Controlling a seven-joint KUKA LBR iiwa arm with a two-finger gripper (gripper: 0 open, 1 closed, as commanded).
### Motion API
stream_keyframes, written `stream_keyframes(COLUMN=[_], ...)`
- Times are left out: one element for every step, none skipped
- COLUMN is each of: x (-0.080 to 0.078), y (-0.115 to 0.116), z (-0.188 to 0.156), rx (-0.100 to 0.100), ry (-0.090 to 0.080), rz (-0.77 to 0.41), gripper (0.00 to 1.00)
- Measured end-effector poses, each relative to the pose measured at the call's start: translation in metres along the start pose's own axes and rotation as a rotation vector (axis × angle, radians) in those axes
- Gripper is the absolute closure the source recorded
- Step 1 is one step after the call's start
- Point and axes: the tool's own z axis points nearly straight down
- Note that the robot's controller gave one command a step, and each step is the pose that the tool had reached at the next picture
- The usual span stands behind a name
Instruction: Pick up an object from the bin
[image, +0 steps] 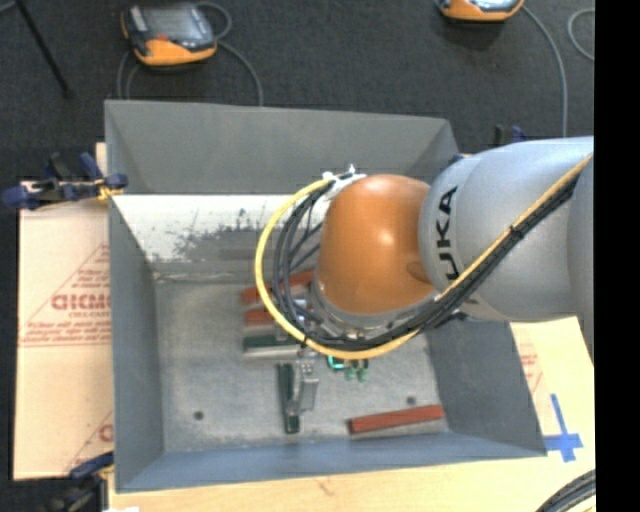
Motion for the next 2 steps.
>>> stream_keyframes(x=[-0.002,-0.072], y=[0.0,-0.003], z=[-0.004,0.046], rx=[-0.001,0.0], ry=[-0.008,-0.016], rz=[0.004,-0.049], gripper=[0.0,0.0])
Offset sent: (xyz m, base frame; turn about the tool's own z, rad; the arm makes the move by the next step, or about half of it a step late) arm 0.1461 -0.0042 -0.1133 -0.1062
